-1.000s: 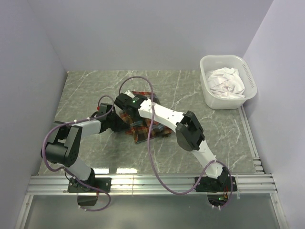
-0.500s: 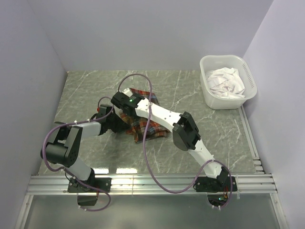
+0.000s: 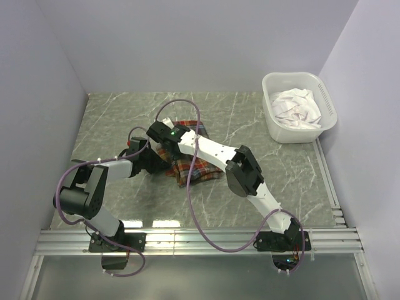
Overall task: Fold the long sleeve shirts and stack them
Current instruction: Fold the shirt
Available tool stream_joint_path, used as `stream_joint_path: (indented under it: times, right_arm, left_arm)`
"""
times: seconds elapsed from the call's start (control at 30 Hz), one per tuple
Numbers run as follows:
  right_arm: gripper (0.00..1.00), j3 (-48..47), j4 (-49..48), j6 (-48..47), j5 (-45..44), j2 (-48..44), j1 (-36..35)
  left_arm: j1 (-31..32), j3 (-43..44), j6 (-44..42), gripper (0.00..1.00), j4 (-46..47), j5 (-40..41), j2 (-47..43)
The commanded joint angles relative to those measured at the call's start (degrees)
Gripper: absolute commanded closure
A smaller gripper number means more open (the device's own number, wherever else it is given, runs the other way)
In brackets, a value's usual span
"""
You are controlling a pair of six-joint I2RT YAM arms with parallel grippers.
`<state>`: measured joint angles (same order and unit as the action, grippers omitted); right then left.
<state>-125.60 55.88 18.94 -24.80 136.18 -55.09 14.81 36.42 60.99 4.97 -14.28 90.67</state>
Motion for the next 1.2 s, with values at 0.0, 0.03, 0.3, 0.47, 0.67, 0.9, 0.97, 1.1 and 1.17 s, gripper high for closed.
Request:
stream_joint_path:
  times: [0.0,0.03,0.3,0.47,0.67,0.9,0.97,1.1,1.17]
  right_arm:
    - [0.55,2.89,-5.32,1.54,4.57,-6.27,-0.10]
    - [0.54,5.08,-6.12,1.71,5.54,-7.41,-0.02]
    - [0.81,8.71,-10.44,2.94,7.39,-10.33,0.33]
    - [0.97,7.48,-12.01,4.00,7.22,-9.79,0.42]
    - [1.00,9.93,-14.20,6.64,3.78,-11.90,1.21]
    - [0.90,16.08,-18.17,6.90,9.93,-13.05,1.39]
    - [0.78,16.44,-18.43,7.43,10.90,-12.78,1.39]
    - [0.57,16.88,-19.93,6.64,13.10,-16.37,1.56]
    - [0.46,17.23,-20.72,6.55,14.86,-20.06,2.35]
  left_arm:
    - [0.40,-0.92,-1.05,0.80,-3.83,1.01,-0.50]
    - [0.40,-0.92,-1.05,0.80,-3.92,1.27,-0.76]
    - [0.40,-1.00,-1.05,0.81,-4.27,1.28,-1.11]
    - [0.40,-1.44,-1.23,0.81,-4.62,1.80,-1.55]
    - [0.40,-1.62,-1.40,0.81,-4.80,2.24,-2.25]
    - [0.40,-0.83,-1.58,0.80,-6.64,2.59,-2.78]
    - [0.40,-0.22,-1.58,0.77,-7.34,2.51,-4.01]
    - [0.40,1.71,-2.45,0.68,-12.25,4.78,-8.49]
    - [0.31,3.47,-2.98,0.61,-14.37,6.63,-11.65]
